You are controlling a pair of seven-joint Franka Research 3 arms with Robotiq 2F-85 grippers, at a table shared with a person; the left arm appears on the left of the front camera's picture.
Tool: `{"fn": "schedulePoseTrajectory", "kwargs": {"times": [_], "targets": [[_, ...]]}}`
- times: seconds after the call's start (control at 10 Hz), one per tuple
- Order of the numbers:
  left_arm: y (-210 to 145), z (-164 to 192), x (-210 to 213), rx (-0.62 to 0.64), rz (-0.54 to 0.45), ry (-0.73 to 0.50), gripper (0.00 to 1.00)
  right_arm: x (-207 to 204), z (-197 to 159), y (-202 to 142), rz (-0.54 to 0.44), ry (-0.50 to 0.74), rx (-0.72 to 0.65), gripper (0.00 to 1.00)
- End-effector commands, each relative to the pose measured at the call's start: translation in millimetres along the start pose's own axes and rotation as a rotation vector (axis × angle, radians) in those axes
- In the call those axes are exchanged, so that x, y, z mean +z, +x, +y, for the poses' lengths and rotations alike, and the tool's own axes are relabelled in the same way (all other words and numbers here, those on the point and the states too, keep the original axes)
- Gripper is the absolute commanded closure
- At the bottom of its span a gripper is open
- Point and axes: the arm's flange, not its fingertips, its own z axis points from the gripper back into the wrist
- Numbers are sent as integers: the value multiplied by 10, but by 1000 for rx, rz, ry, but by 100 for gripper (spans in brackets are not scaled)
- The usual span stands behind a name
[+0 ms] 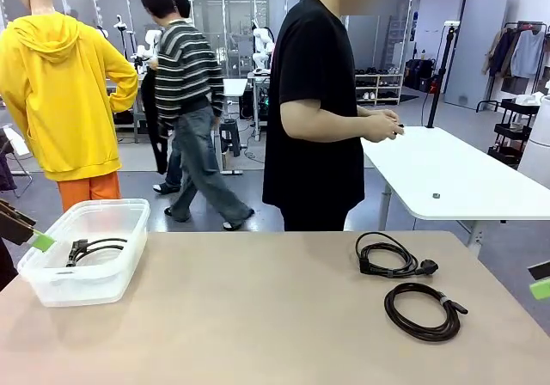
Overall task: Organize and store the cables.
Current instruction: Place the Power Cable into the Organizing box.
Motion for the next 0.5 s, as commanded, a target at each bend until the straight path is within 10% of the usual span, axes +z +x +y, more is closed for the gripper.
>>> {"fn": "schedulePoseTrajectory", "kwargs": {"times": [0.0,0.4], "targets": [[3,-2,-7,3,6,6,0,-144,113,160,96,-40,68,0],[3,-2,-7,3,6,6,0,-395,69,702,293,-48,238,0]]}}
